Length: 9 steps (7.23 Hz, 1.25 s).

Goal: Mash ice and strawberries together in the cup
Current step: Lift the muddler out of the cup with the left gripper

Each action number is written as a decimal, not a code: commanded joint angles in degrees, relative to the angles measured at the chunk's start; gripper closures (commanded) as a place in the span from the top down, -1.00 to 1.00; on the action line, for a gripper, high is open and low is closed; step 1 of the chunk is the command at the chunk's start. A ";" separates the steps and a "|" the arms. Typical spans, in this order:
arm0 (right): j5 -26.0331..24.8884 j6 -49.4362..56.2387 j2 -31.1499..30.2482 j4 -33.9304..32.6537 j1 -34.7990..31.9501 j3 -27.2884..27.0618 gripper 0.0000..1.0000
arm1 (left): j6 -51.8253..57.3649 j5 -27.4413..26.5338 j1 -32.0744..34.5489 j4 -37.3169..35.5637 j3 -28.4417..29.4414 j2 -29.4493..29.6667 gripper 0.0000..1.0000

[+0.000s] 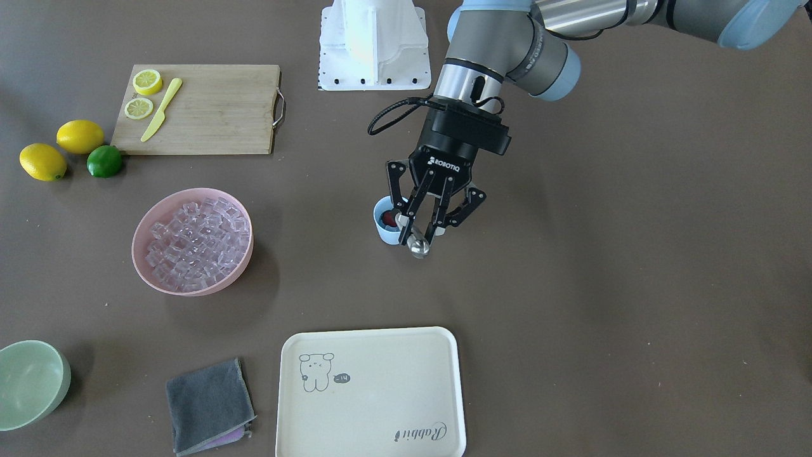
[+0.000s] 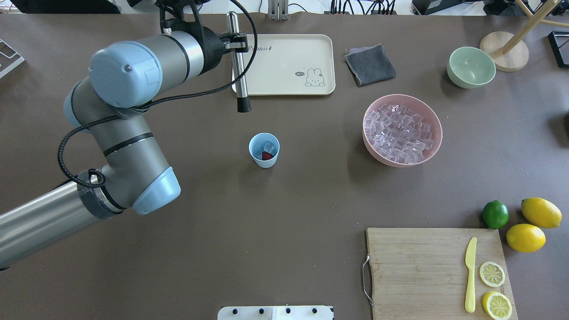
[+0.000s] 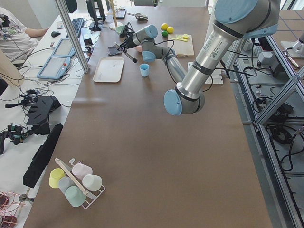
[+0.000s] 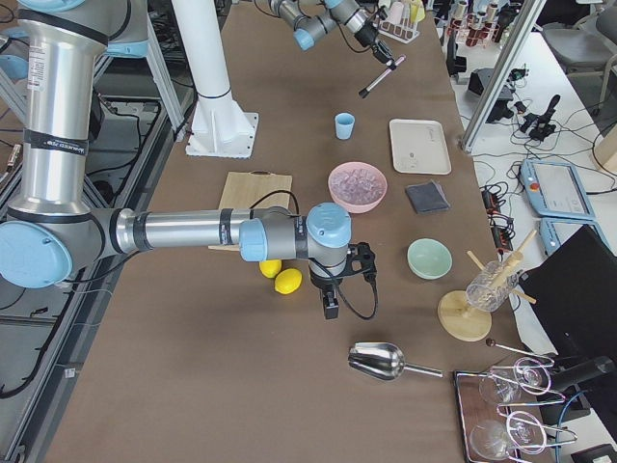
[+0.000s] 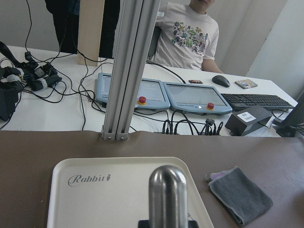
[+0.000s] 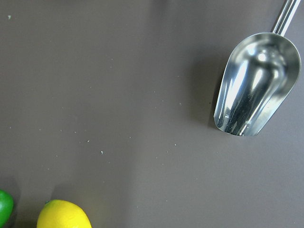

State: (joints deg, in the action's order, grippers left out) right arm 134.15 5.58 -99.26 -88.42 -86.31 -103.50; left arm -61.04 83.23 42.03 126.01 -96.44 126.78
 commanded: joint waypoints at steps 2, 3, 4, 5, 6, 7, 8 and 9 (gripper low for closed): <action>-0.29 -0.31 1.60 0.00 0.00 -0.04 0.99 | 0.66 17.01 12.26 -3.55 0.81 -7.76 -1.00; -0.47 -0.31 2.57 -0.09 0.00 0.57 0.99 | 2.06 20.53 14.72 -4.01 1.16 -10.91 -1.00; -0.47 -0.31 3.19 -0.35 0.00 0.58 0.99 | 4.16 26.57 18.40 -4.02 2.82 -14.42 -1.00; -0.47 -0.31 3.19 -0.35 0.00 0.40 0.99 | 7.75 33.33 22.70 -4.10 5.79 -16.03 -1.00; -0.47 -0.31 3.11 -0.35 0.00 0.49 0.99 | 11.26 38.44 26.75 -4.19 9.39 -17.43 -1.00; -0.55 -0.31 3.02 -0.44 0.00 0.92 0.99 | 13.73 44.85 30.88 -5.58 13.34 -17.88 -1.00; -0.73 -0.22 3.19 -0.35 0.00 1.02 0.99 | 17.33 49.61 32.57 -9.69 15.64 -17.97 -1.00; -0.64 -0.22 3.19 -0.35 0.00 0.41 0.99 | 21.45 49.83 32.41 -12.08 16.10 -20.24 -1.00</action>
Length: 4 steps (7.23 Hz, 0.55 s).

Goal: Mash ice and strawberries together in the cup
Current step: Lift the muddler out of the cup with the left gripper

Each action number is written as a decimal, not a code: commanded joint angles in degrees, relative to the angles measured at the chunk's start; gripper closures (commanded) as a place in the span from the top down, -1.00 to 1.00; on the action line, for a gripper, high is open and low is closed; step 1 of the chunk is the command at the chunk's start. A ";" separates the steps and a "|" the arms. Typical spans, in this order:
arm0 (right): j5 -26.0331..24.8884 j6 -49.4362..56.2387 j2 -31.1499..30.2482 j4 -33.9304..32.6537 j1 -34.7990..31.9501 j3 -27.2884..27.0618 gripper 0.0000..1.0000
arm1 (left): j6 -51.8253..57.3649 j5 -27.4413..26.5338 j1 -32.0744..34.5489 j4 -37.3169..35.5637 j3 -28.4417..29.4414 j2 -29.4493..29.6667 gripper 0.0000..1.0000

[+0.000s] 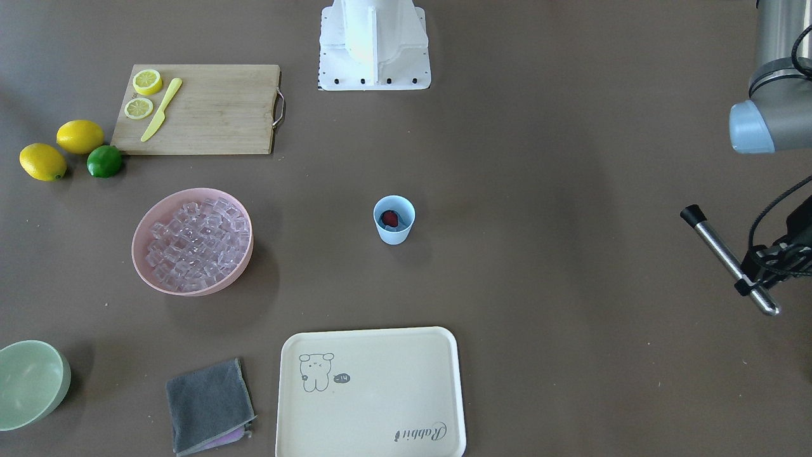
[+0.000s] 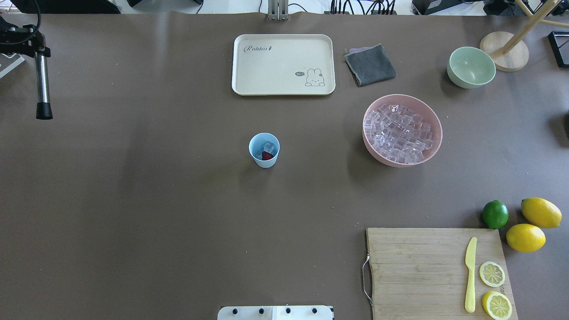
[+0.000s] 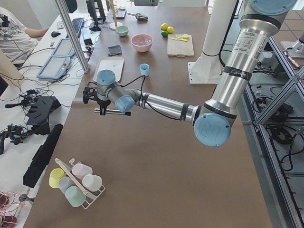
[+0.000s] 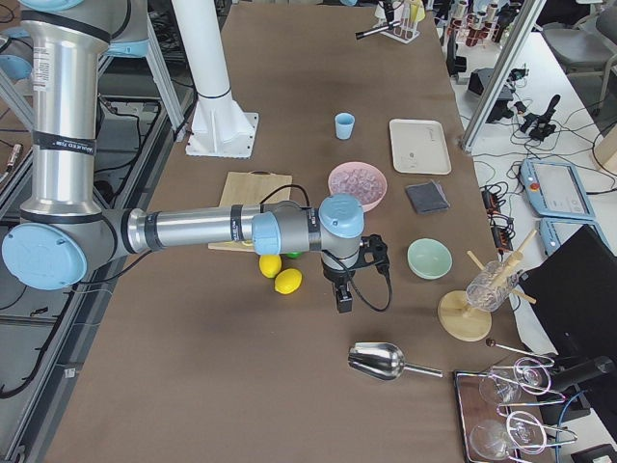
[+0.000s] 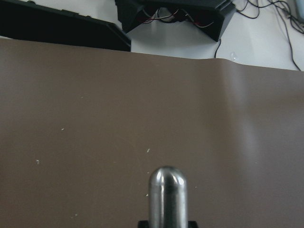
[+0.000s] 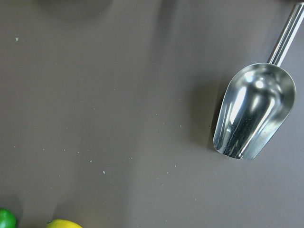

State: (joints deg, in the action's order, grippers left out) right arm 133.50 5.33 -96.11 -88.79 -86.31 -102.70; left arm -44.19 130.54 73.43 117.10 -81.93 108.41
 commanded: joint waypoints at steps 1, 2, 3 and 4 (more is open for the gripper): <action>-0.26 0.03 0.05 0.20 -0.61 -0.49 0.99 | 12.12 3.14 1.02 -2.50 3.25 -3.19 -1.00; -2.09 0.03 1.79 -0.06 -0.62 -0.05 0.99 | 16.81 3.23 0.58 -2.58 3.36 -4.08 -1.00; -2.46 -0.06 2.07 -0.15 -0.62 0.21 0.99 | 17.73 3.14 -0.12 -2.49 3.19 -5.39 -1.00; -2.02 -0.06 2.07 -0.15 -0.53 0.56 0.99 | 17.21 3.14 -1.69 -1.71 2.92 -7.32 -1.00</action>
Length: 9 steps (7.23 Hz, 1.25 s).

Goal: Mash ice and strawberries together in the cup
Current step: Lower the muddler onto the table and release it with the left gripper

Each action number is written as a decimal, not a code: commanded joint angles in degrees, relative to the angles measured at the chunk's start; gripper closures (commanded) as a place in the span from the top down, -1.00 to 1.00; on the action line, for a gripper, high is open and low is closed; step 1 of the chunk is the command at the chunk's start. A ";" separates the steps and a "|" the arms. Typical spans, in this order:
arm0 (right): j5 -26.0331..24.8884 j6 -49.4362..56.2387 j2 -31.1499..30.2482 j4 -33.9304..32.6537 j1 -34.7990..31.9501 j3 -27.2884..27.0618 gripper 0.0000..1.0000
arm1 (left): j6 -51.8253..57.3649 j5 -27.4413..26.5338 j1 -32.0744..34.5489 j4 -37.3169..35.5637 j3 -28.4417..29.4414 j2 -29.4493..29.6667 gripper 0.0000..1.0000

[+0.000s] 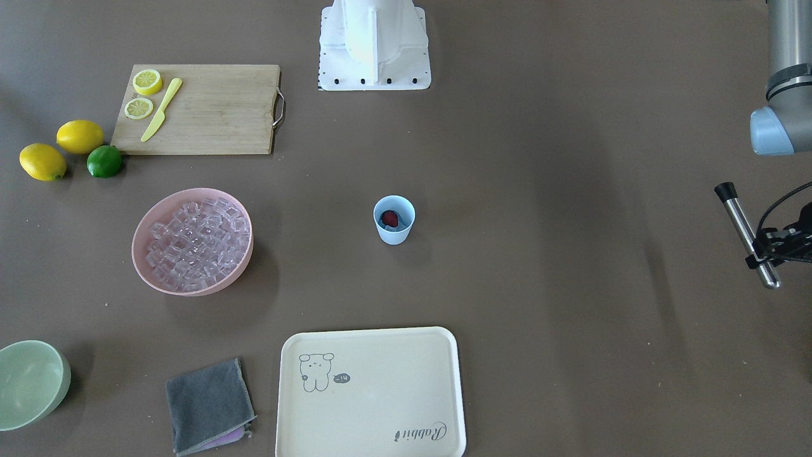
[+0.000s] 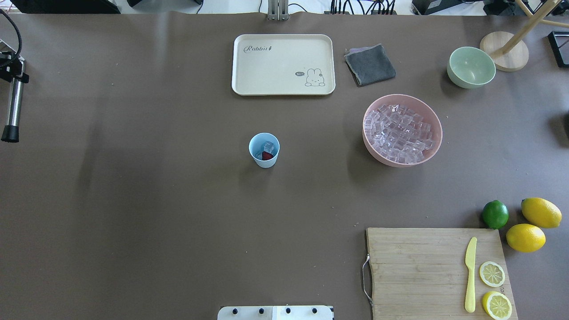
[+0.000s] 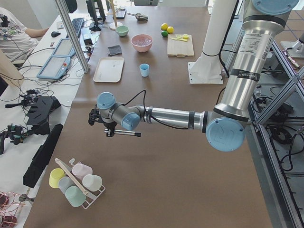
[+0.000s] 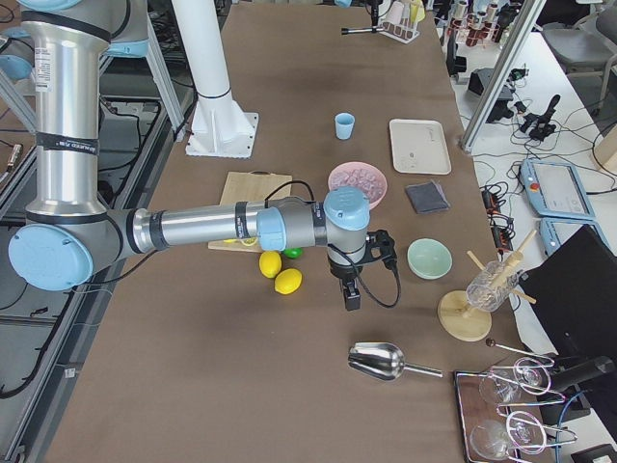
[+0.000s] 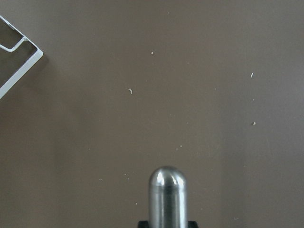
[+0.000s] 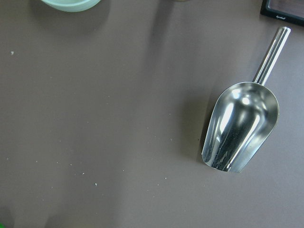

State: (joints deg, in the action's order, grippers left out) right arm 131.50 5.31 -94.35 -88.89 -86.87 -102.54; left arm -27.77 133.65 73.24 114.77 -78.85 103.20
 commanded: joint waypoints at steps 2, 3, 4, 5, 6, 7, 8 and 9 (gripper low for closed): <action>0.52 -0.03 0.57 0.03 0.03 0.50 0.99 | 1.14 -0.58 -3.61 0.80 1.49 -2.39 -1.00; 0.60 -0.03 0.57 0.03 -0.05 0.42 0.99 | 0.79 -0.67 -3.71 2.81 2.11 -2.92 -0.74; 0.43 -0.03 0.57 0.03 -0.05 0.59 0.99 | 1.31 -0.76 -3.80 3.70 3.51 -3.53 -0.45; 0.60 -0.03 0.40 0.20 -0.05 0.16 0.99 | 1.32 -0.76 -4.41 5.80 4.74 -3.54 -0.45; 0.69 -0.03 -0.04 0.29 -0.14 -0.28 0.99 | 1.05 -0.85 -5.55 6.69 5.54 -3.54 -0.43; 0.61 -0.03 -0.04 0.38 -0.14 -0.29 0.99 | 0.96 -2.15 -6.34 7.48 5.89 -3.54 0.49; 0.52 -0.03 -0.13 0.38 -0.14 -0.29 0.99 | -0.52 -2.77 -6.61 8.10 5.03 -3.45 0.94; 0.69 -0.21 -0.05 0.12 -0.32 0.06 0.99 | -2.10 -2.87 -6.53 8.10 3.45 -3.19 0.94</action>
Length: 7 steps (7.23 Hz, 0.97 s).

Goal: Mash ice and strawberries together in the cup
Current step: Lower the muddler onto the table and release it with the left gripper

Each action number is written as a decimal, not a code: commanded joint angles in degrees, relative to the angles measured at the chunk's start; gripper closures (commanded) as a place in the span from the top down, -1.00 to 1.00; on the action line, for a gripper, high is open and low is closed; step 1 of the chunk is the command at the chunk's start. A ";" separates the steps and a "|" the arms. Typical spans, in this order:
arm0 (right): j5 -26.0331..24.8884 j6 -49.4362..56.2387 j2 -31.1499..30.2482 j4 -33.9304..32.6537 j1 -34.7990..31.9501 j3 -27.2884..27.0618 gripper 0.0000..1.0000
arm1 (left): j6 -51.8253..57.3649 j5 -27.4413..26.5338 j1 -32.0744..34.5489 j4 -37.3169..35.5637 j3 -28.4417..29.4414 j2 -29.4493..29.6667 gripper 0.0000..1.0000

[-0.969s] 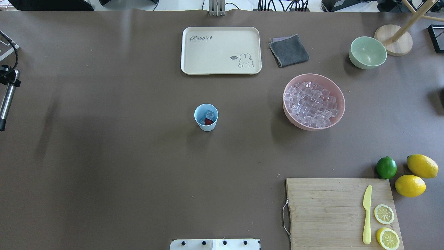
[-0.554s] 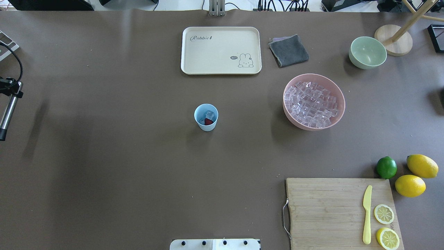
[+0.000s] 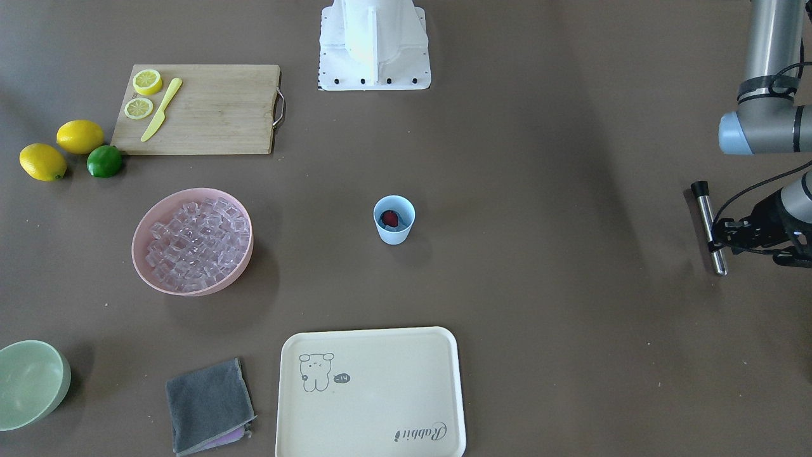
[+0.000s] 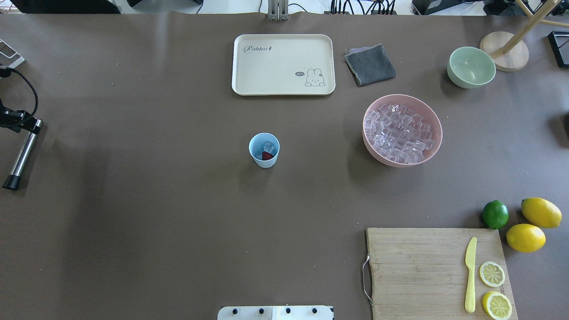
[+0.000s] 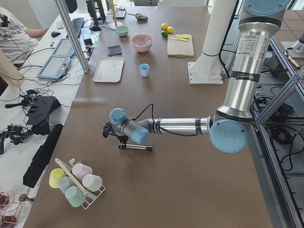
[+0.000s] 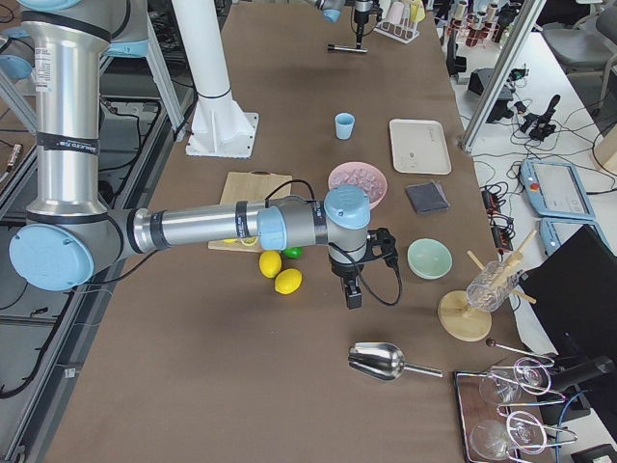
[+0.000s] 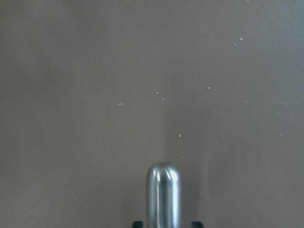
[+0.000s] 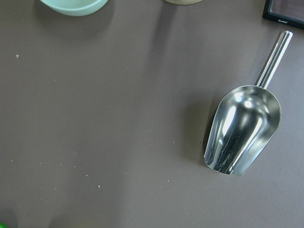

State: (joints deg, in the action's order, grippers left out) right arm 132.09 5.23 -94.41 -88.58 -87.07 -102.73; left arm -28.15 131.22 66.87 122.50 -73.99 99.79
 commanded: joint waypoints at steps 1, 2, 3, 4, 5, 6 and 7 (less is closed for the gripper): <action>0.10 -1.09 0.01 -0.28 -0.12 -0.10 0.99 | -2.52 0.09 0.71 -0.59 -1.68 2.06 0.95; 0.02 -1.45 -0.25 -0.20 -0.21 0.07 0.99 | -2.61 2.01 3.85 -2.77 -2.04 4.78 0.95; 0.10 -1.45 -0.60 -0.28 -0.21 -0.02 0.99 | -2.53 5.07 8.67 -6.97 -3.78 6.63 0.95; 0.10 -1.54 -0.86 -0.28 -0.21 0.07 0.99 | -1.83 9.45 14.80 -10.32 -5.71 8.39 0.95; 1.06 -1.63 -0.87 -0.37 -0.21 0.25 0.99 | -1.82 10.11 18.69 -12.35 -9.38 7.97 0.95; 1.94 -1.89 -1.04 -0.46 -0.21 0.51 0.99 | -0.61 10.20 22.56 -14.03 -10.64 7.18 0.95; 1.95 -1.81 -2.17 -0.20 -0.21 1.38 0.99 | 2.54 10.20 24.95 -14.22 -12.30 3.78 0.95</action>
State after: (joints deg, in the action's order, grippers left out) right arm 133.64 3.46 -95.65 -88.93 -87.28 -102.12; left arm -28.39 141.10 87.98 109.41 -84.12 106.32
